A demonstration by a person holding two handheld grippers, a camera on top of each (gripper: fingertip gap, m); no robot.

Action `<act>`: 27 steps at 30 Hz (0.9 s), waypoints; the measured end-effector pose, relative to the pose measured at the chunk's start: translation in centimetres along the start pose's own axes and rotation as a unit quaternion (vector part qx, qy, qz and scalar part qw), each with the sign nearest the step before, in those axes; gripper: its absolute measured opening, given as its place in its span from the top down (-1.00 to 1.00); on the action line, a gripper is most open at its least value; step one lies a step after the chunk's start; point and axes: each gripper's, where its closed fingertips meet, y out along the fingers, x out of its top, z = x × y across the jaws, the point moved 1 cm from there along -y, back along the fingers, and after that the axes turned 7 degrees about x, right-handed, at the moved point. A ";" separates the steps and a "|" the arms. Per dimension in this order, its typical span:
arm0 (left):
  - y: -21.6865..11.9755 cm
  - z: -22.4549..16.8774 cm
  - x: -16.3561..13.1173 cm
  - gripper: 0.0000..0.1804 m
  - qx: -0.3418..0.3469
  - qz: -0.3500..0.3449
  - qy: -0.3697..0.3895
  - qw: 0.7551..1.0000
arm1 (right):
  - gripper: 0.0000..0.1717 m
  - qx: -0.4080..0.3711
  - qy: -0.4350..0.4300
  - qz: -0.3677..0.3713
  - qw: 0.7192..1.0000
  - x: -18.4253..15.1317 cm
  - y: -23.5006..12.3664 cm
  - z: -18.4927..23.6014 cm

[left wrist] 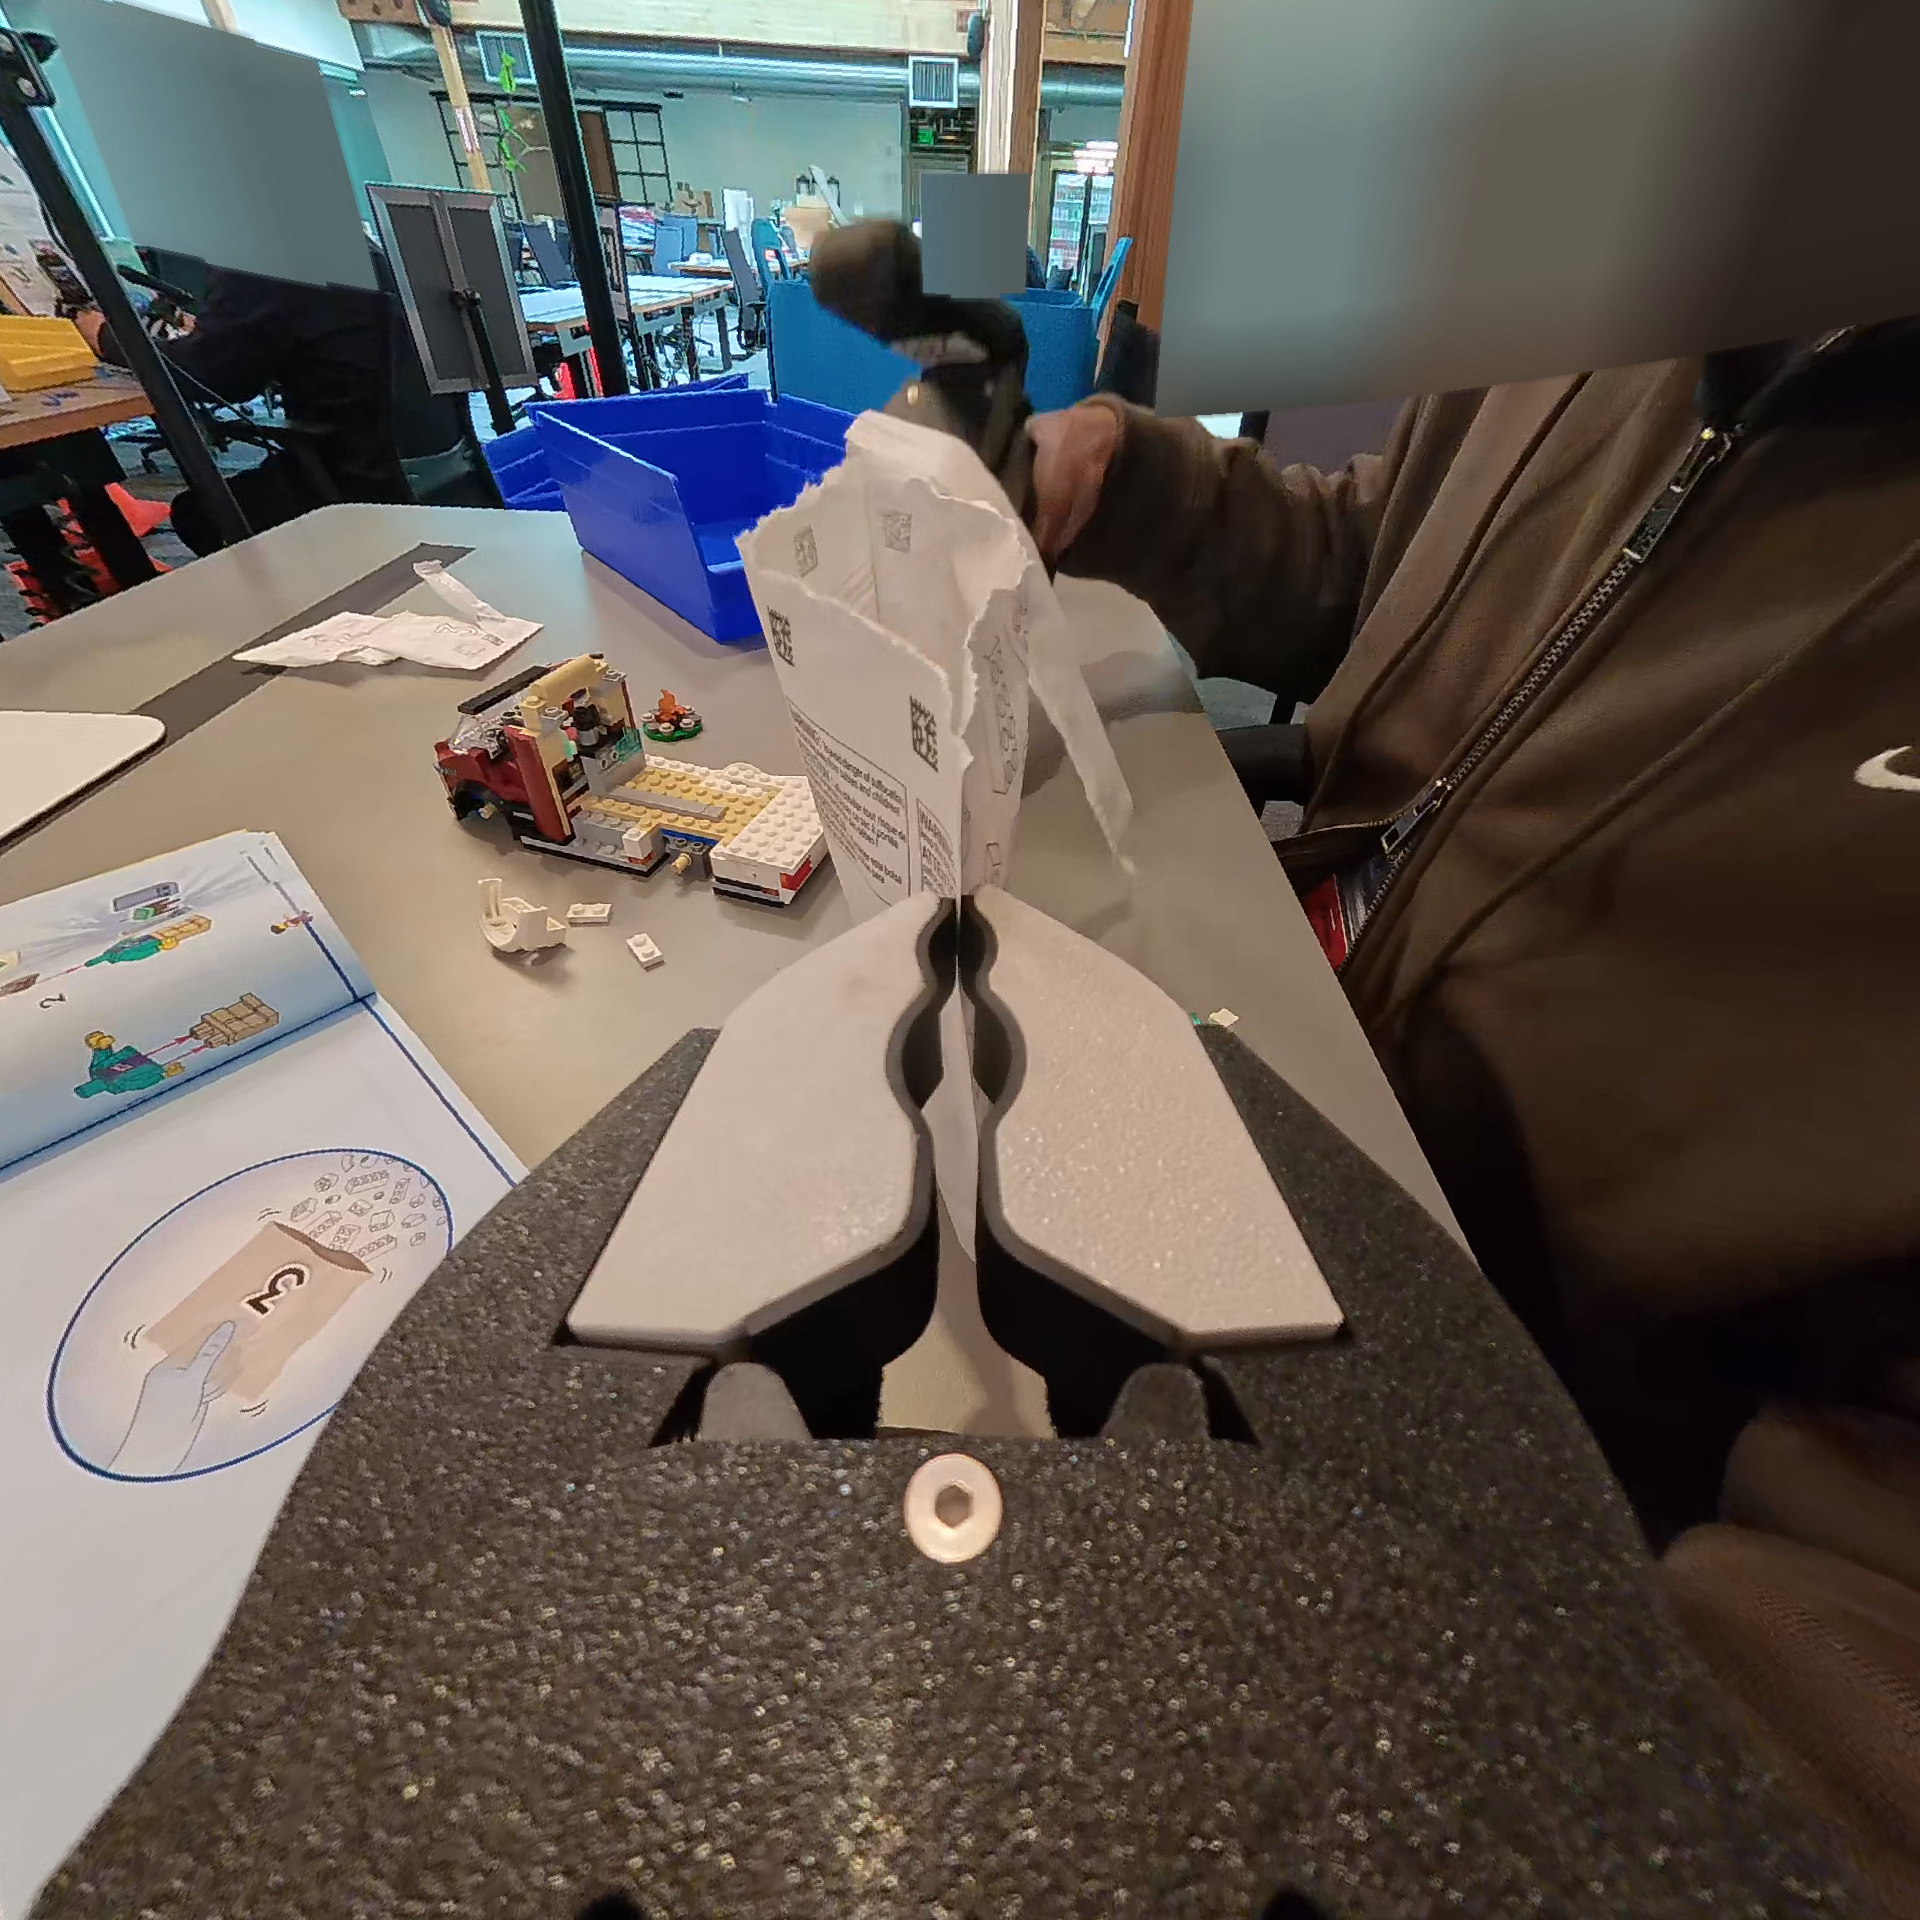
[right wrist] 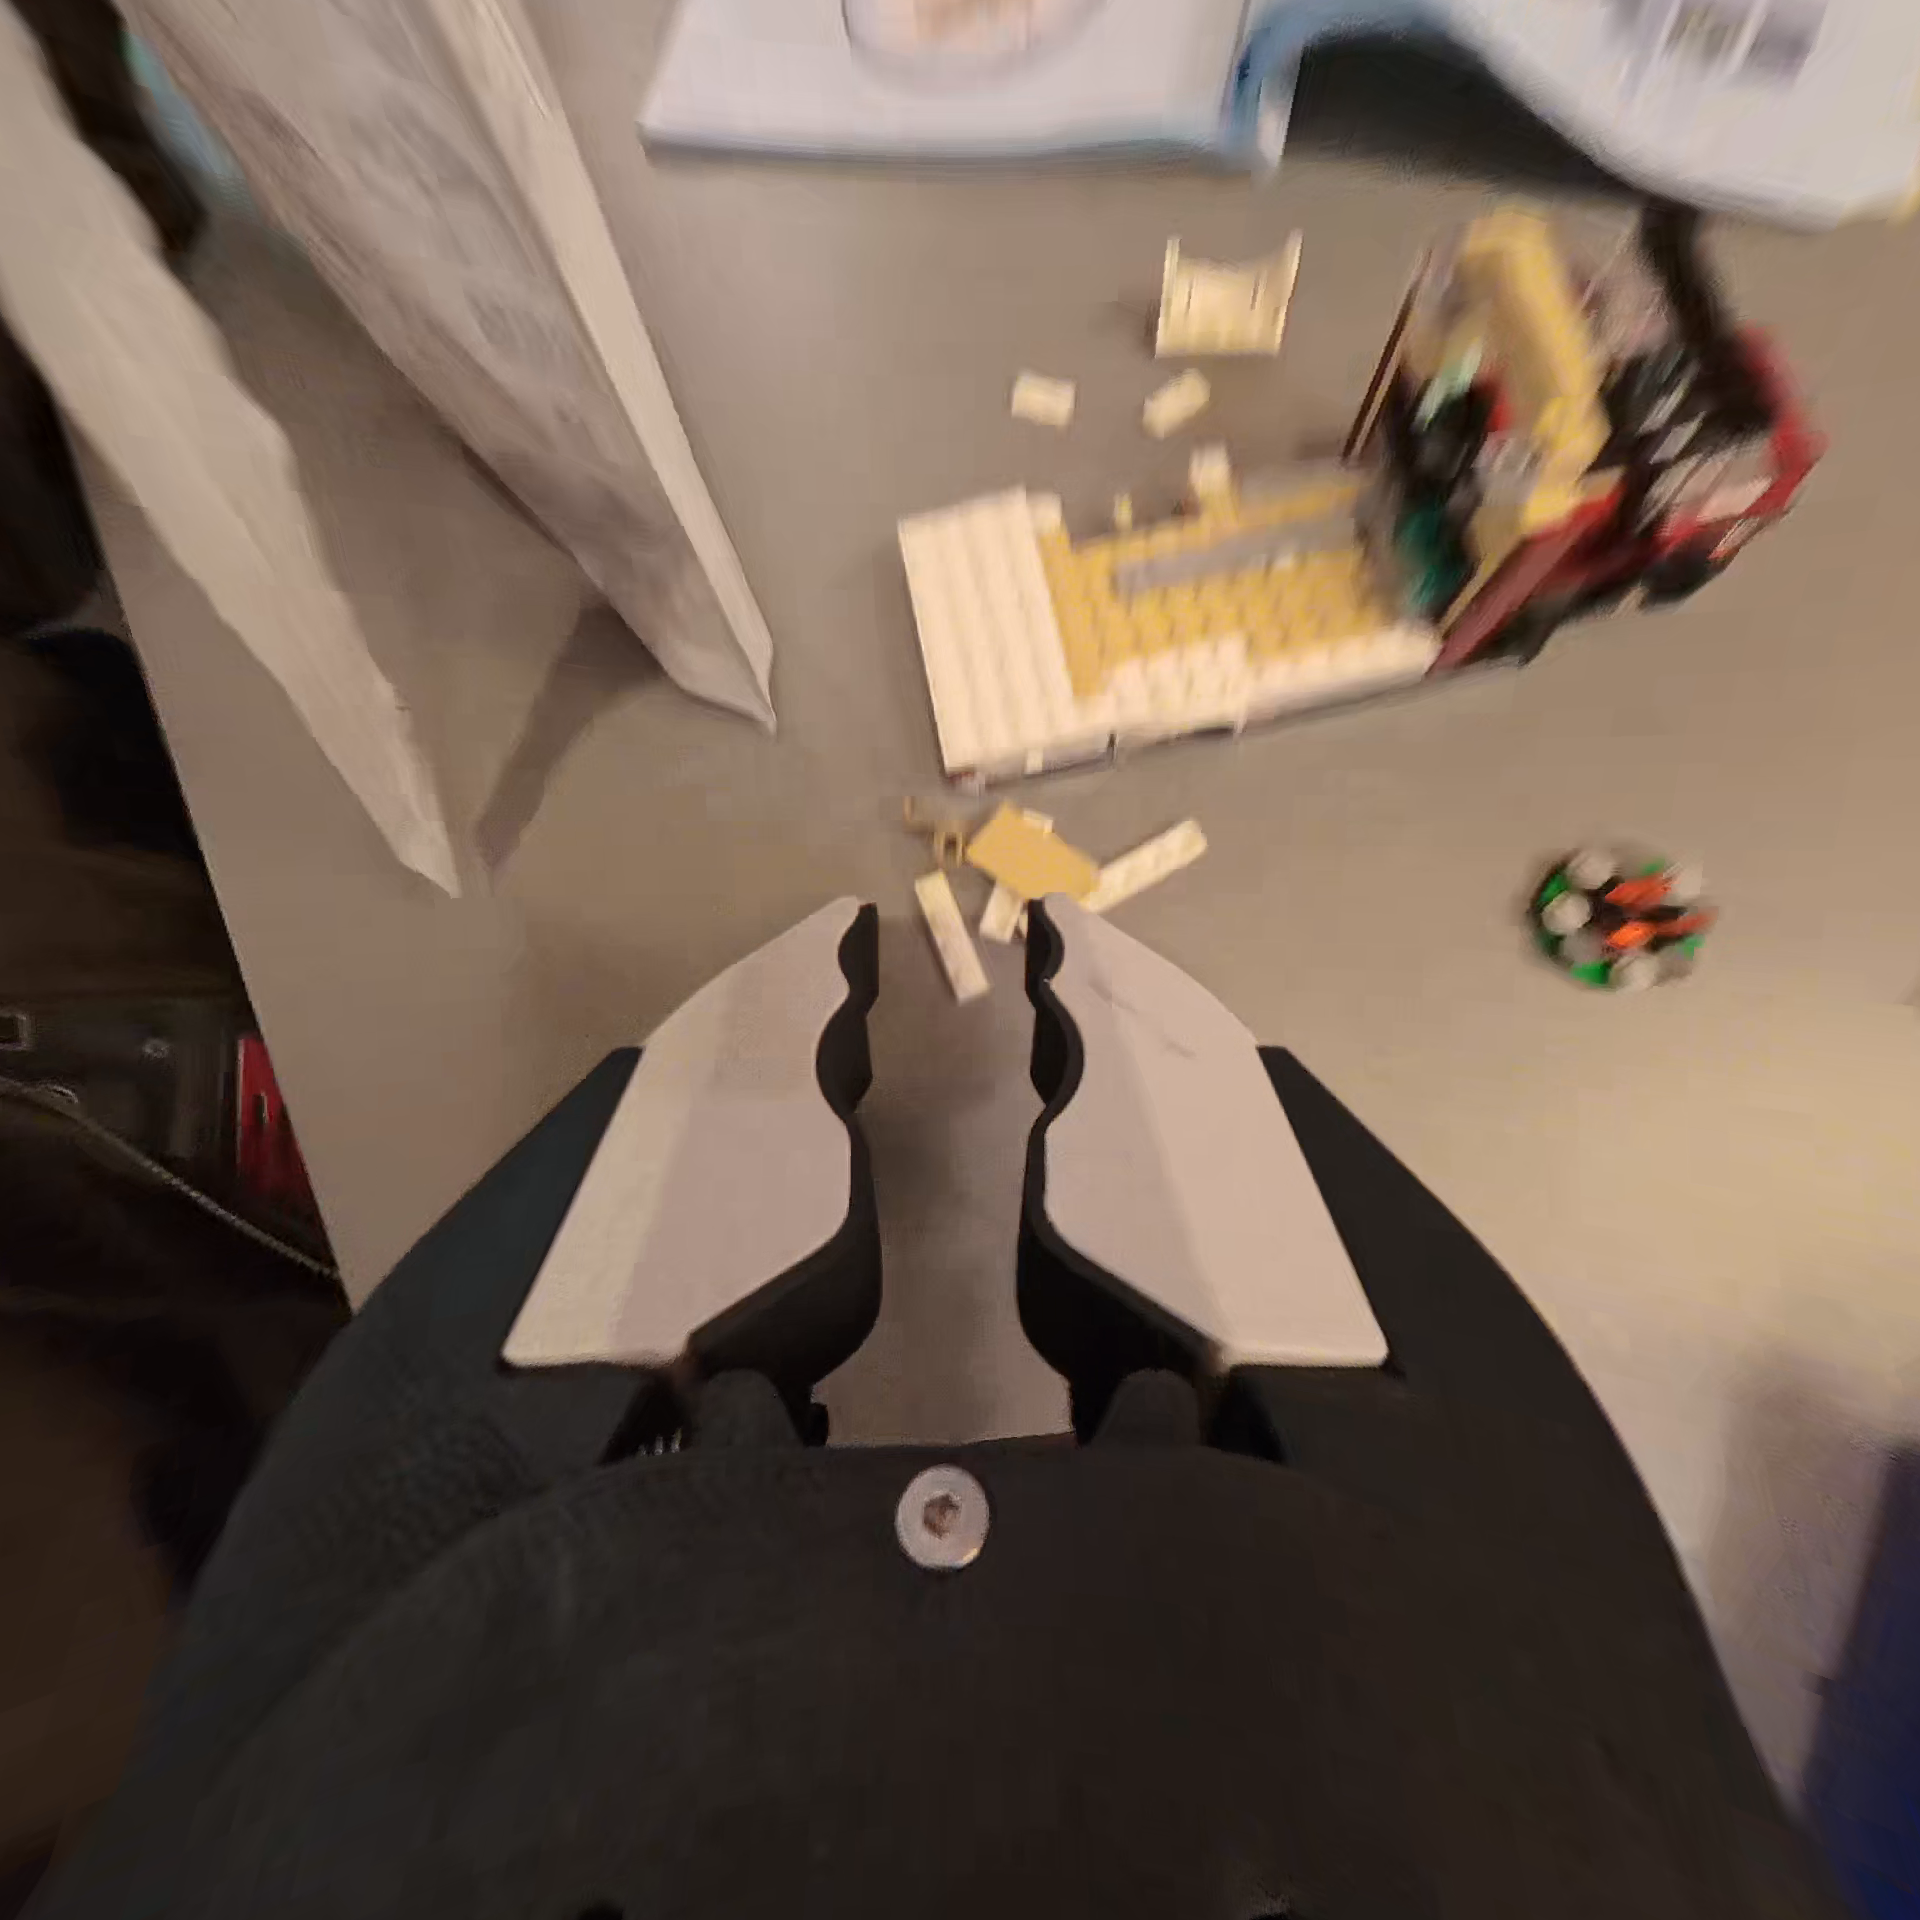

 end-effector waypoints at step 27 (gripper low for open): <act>0.1 -0.1 0.0 1.00 -0.005 -0.003 -0.005 1.000 | 0.64 0.004 -0.157 -0.105 0.982 14.8 -3.8 4.0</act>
